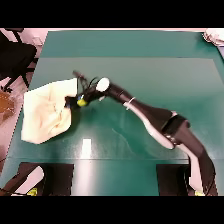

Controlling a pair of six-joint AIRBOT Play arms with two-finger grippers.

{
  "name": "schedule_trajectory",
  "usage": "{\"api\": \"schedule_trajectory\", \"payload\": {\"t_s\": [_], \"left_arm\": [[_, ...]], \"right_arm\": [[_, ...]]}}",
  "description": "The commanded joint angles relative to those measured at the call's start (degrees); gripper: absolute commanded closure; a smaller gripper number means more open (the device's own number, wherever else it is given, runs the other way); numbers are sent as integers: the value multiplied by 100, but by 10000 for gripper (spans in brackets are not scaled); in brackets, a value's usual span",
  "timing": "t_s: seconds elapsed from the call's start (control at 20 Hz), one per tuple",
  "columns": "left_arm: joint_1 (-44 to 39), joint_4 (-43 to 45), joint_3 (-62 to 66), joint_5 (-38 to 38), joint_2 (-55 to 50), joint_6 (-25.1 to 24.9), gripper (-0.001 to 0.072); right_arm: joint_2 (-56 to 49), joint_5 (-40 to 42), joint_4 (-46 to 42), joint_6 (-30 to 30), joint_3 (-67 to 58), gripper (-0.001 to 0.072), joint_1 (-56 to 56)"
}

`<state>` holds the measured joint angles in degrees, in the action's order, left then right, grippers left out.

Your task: Fold the shirts.

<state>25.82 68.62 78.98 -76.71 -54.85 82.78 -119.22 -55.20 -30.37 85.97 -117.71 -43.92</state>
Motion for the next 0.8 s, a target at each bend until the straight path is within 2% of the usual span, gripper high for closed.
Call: {"api": "schedule_trajectory", "payload": {"t_s": [0.0, 0.1, 0.25, 0.35, 0.5, 0.75], "left_arm": [[2, -485, 4, -39, 2, -72, 683], [2, -570, 2, -42, 2, -70, 684], [-81, -702, -131, -44, -2, -72, 683], [-256, -756, -358, -44, -2, -74, 683], [-715, -756, -769, -20, -2, -101, 684], [-1805, -758, -1283, 367, -2, -415, 683]], "right_arm": [[1099, -496, -459, -98, -4, 689, 826], [1639, -1239, -890, -46, -4, 689, 1388], [2170, -2894, -1742, 267, 2, 689, 2186], [2479, -3558, -2256, 254, 358, 689, 2573], [2900, -3630, -2693, 240, 1421, 689, 3023], [3327, -3425, -2680, 188, 3268, 688, 3276]]}}
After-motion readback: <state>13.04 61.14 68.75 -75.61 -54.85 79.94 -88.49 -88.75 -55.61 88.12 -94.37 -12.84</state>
